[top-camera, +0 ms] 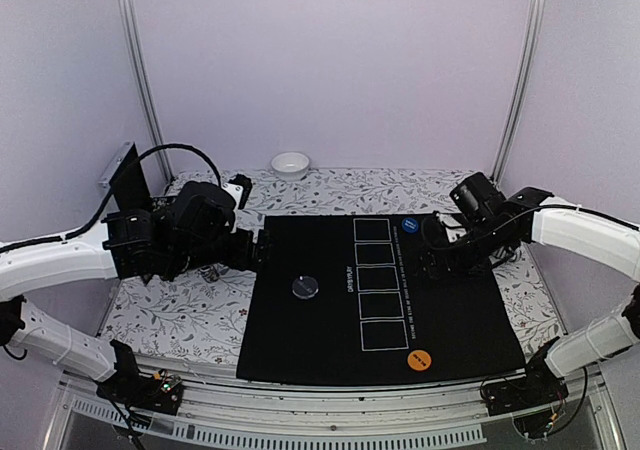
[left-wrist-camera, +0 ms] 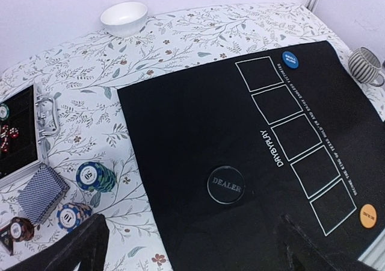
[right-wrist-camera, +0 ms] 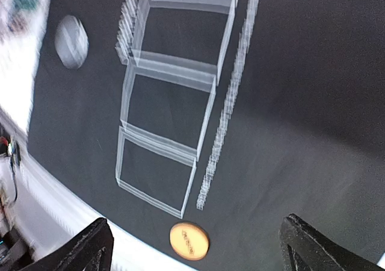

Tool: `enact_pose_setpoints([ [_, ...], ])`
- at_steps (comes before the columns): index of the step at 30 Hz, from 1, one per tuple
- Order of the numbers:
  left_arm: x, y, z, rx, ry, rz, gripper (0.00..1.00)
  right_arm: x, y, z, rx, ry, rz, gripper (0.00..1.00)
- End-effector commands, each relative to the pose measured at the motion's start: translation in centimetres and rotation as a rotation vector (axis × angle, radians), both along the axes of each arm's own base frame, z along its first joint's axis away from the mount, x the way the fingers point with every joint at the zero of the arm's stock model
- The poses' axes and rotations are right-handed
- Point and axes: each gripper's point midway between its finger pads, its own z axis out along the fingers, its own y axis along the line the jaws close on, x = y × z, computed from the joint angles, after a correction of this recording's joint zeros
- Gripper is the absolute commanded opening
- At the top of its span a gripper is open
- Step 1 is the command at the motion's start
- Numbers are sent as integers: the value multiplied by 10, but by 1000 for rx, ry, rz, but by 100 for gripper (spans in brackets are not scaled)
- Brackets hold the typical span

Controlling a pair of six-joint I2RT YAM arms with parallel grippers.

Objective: Distribute texas hold em gaming equipment
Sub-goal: Pick up the pile of poker chips from the pile of poker chips.

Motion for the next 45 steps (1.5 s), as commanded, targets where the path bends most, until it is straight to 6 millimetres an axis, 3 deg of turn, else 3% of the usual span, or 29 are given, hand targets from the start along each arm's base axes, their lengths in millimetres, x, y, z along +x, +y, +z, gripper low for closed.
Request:
enact_pose_setpoints([
  [1, 9, 12, 1, 5, 13, 72, 98, 57, -21, 64, -98, -358, -106, 99],
  [5, 15, 20, -7, 24, 47, 118, 98, 87, -45, 102, -177, -559, -216, 99],
  [9, 23, 30, -16, 37, 86, 174, 98, 106, -59, 124, -144, -657, -299, 99],
  [15, 39, 48, -24, 38, 134, 252, 98, 130, -64, 150, -60, -768, -360, 99],
  [17, 48, 63, -29, 33, 162, 304, 98, 137, -60, 154, -34, -789, -359, 99],
  [25, 56, 129, -59, 50, 292, 508, 98, 154, -45, 134, -43, -753, -313, 99],
  [37, 58, 207, -85, -57, 371, 676, 98, 158, -38, 114, -53, -712, -283, 99],
  [45, 55, 255, -118, -94, 439, 789, 91, 159, -34, 105, -55, -690, -261, 99],
])
